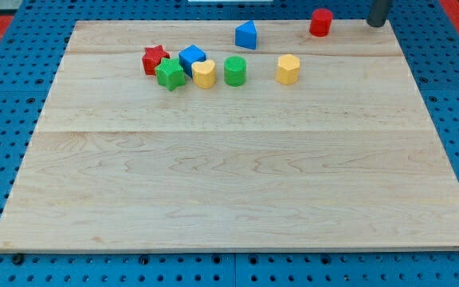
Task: Move red circle right to blue triangle
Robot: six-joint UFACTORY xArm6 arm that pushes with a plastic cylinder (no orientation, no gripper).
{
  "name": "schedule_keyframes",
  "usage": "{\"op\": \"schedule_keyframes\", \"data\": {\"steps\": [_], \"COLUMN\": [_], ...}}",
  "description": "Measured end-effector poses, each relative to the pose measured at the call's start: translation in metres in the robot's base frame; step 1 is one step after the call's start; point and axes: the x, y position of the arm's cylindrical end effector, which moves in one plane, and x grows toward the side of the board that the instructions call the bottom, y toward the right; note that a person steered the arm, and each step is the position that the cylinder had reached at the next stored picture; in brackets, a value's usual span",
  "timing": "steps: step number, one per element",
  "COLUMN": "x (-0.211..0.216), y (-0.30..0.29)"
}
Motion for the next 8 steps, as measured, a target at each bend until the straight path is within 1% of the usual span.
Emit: {"op": "schedule_keyframes", "data": {"steps": [1, 2, 3, 4, 5, 6, 7, 8], "x": [-0.003, -0.003, 0.008, 0.076, 0.077, 0.002, -0.003, -0.002], "y": [-0.03, -0.096, -0.137, -0.18, -0.103, -0.073, -0.082, -0.152]}}
